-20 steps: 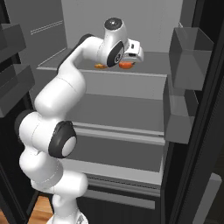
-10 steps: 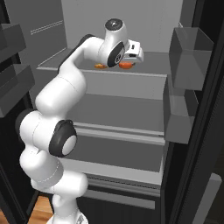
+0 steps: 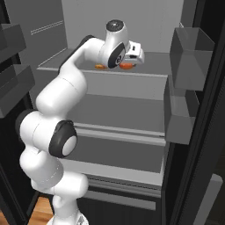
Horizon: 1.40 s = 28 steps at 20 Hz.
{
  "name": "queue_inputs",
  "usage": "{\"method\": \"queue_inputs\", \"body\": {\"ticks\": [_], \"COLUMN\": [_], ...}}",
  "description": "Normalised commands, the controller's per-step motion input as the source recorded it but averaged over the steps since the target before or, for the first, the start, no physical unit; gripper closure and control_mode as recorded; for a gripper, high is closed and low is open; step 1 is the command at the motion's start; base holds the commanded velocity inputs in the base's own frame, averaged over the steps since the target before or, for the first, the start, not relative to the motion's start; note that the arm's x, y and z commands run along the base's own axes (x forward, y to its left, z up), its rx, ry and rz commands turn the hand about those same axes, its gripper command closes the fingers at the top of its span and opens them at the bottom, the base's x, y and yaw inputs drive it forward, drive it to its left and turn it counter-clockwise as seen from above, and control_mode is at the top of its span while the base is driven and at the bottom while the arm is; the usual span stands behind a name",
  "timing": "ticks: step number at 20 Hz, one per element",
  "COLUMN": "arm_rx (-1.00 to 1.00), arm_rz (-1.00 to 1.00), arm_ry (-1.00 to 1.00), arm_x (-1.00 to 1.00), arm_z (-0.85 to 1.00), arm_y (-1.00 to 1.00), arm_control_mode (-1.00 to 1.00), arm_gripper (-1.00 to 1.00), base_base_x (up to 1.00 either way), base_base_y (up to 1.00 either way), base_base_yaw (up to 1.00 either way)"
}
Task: Pick squash from the fridge and place it on the plate on the counter.
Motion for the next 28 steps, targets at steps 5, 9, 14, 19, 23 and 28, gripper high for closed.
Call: {"method": "queue_inputs", "body": {"ticks": [5, 9, 14, 19, 23, 28], "arm_rx": [0.00, 0.00, 0.00, 0.00, 0.00, 0.00], "arm_rz": [0.00, 0.00, 0.00, 0.00, 0.00, 0.00], "arm_ry": [0.00, 0.00, 0.00, 0.00, 0.00, 0.00], "arm_x": [0.02, 0.05, 0.20, 0.27, 0.28, 0.25], "arm_z": [-0.12, -0.10, -0.03, 0.00, 0.00, 0.00], "arm_y": [0.00, 0.00, 0.00, 0.00, 0.00, 0.00], "arm_control_mode": [-1.00, -1.00, -1.00, -1.00, -1.00, -1.00], "arm_gripper": [-1.00, -1.00, -1.00, -1.00, -1.00, -1.00], "base_base_x": [0.00, 0.00, 0.00, 0.00, 0.00, 0.00], "base_base_y": [0.00, 0.00, 0.00, 0.00, 0.00, 0.00], "base_base_yaw": [0.00, 0.00, 0.00, 0.00, 0.00, 0.00]}}
